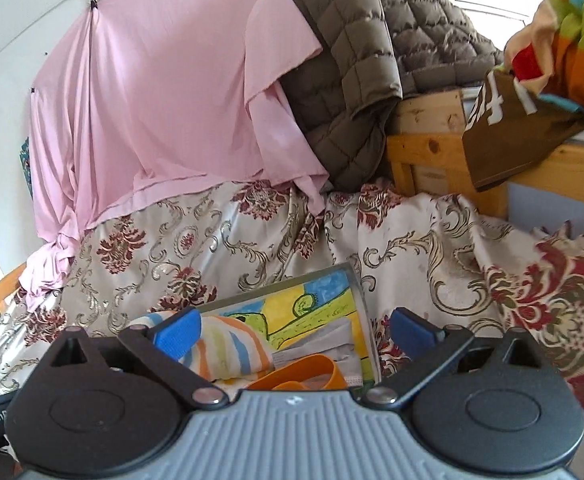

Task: Organize soft objects
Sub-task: 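Withdraw both open grippers from the tray back toward the pile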

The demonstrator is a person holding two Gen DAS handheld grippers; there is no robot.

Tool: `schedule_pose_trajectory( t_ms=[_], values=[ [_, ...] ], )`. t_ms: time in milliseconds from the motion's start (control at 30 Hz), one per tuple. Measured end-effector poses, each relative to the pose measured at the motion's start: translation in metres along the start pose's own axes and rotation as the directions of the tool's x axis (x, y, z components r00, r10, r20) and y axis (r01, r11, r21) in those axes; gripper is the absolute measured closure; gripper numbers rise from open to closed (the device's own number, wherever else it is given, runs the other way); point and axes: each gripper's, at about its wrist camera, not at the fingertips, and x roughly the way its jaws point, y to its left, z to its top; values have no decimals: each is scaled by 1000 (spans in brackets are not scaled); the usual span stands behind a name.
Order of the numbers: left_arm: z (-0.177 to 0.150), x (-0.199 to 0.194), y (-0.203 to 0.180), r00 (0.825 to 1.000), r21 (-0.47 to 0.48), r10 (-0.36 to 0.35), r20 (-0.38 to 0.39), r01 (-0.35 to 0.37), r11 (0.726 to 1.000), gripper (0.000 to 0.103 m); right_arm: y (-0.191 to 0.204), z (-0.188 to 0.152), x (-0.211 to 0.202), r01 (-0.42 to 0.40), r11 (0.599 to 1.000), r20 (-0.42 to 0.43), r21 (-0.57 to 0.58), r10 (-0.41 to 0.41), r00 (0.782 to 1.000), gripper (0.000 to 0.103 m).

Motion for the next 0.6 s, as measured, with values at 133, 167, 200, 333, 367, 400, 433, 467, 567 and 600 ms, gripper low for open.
schedule_pose_trajectory(
  t_ms=[133, 167, 200, 333, 367, 400, 433, 467, 567, 600],
  values=[
    [-2, -29, 2, 1000, 19, -13, 23, 13, 1000, 19, 11, -4, -26, -8, 999, 21, -34, 8, 1000, 0],
    [-3, -37, 3, 999, 26, -16, 31, 15, 1000, 18, 15, -5, -33, -6, 999, 31, -48, 7, 999, 0],
    [-3, -45, 2, 999, 34, -17, 38, 16, 999, 17, 19, -7, -41, -3, 998, 42, -57, 5, 999, 0],
    [-8, -78, 5, 996, 65, -25, 82, 20, 998, 14, 31, -15, -70, -7, 998, 68, -67, 11, 998, 0],
    [-9, -86, 6, 996, 68, -26, 91, 20, 997, 13, 34, -18, -77, -9, 998, 70, -70, 14, 997, 0],
    [-11, -94, 8, 995, 70, -28, 97, 21, 997, 13, 37, -21, -83, -9, 997, 70, -75, 15, 997, 0],
    [-12, -102, 9, 994, 71, -28, 102, 21, 997, 13, 41, -24, -90, -7, 997, 71, -82, 13, 997, 0],
    [-13, -109, 11, 994, 70, -27, 107, 20, 997, 11, 44, -27, -96, -4, 996, 74, -87, 10, 997, 0],
    [-17, -131, 19, 992, 70, -21, 123, 13, 997, 7, 54, -37, -115, -1, 995, 82, -104, 10, 997, 0],
    [-18, -138, 22, 991, 71, -19, 129, 10, 997, 6, 58, -39, -120, -2, 994, 83, -112, 12, 996, 0]
  ],
)
